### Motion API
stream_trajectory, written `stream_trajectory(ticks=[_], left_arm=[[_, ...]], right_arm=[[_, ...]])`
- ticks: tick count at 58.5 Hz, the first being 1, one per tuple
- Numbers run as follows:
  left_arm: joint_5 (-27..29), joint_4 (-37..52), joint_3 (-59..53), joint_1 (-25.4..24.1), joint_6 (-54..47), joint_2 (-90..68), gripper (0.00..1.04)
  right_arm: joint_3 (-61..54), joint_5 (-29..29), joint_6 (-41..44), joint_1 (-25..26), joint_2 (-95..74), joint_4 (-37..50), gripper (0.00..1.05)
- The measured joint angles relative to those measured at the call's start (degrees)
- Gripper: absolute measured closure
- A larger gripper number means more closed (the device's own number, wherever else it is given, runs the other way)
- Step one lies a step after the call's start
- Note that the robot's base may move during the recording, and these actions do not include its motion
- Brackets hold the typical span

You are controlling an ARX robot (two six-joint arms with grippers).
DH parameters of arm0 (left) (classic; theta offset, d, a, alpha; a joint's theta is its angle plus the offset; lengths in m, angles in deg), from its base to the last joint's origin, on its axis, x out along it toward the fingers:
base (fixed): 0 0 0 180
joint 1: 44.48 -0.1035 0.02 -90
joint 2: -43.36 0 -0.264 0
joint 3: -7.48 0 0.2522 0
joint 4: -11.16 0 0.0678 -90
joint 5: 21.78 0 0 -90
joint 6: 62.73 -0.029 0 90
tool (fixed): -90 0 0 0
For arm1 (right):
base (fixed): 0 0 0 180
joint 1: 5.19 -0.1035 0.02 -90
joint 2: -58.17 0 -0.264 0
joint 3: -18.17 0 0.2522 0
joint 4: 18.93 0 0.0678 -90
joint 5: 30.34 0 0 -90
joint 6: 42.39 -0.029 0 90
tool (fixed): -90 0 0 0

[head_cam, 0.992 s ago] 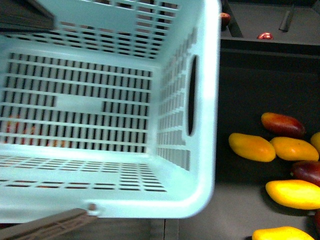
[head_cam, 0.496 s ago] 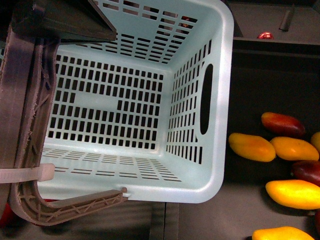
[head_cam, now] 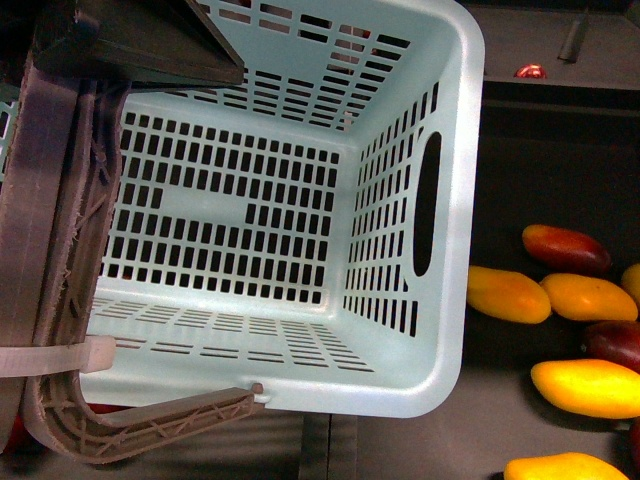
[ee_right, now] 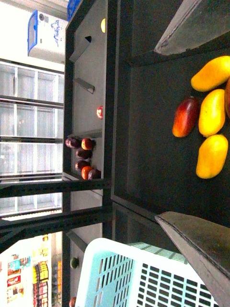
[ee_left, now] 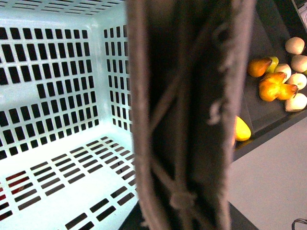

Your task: Pick mango and avocado into basket

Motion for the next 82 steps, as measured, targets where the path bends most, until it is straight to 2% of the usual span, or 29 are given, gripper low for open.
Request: stream_trajectory(ticks=[3, 6, 10, 15, 18, 24, 36, 41, 55, 75, 82], left_arm=[[0.1, 0.0, 0.0, 0.0, 0.0, 0.0, 0.99], [0.2, 0.0, 0.0, 0.0, 0.0, 0.0, 0.99], [0.3, 0.0, 0.0, 0.0, 0.0, 0.0, 0.99], [0.4, 0.0, 0.0, 0.0, -0.1, 0.0, 0.99], [0.3, 0.0, 0.0, 0.0, -0.1, 0.0, 0.99], [0.3, 0.0, 0.0, 0.0, -0.1, 0.0, 0.99], [0.3, 0.0, 0.0, 0.0, -0.1, 0.0, 0.99], [0.3, 0.0, 0.0, 0.0, -0.1, 0.0, 0.99], [0.3, 0.0, 0.0, 0.0, -0.1, 0.0, 0.99], [0.3, 0.0, 0.0, 0.0, -0.1, 0.0, 0.99], [0.2, 0.0, 0.0, 0.0, -0.1, 0.0, 0.99]], right_arm=[[0.7, -3.2, -2.0, -0.2, -1.2, -1.6, 0.08], [1.6, -3.7, -4.2, 1.2, -4.2, -1.4, 0.08], [4.5, -0.2, -5.3, 6.4, -12.5, 2.1, 0.08], [9.7, 6.9, -4.0, 14.6, -25.1, 6.6, 0.08], [12.7, 10.1, -1.7, 19.3, -33.9, 10.4, 0.08], [16.9, 13.9, 4.1, 25.0, -49.8, 15.8, 0.08], [22.1, 18.5, 19.6, 30.3, -82.6, 27.4, 0.08], [24.2, 20.5, 24.9, 30.1, -95.1, 31.1, 0.08], [26.1, 24.1, 28.7, 24.6, -110.9, 40.3, 0.08], [31.8, 30.6, 34.7, 19.2, -124.4, 45.0, 0.08], [33.7, 30.4, 37.6, 18.5, -128.2, 45.1, 0.08]])
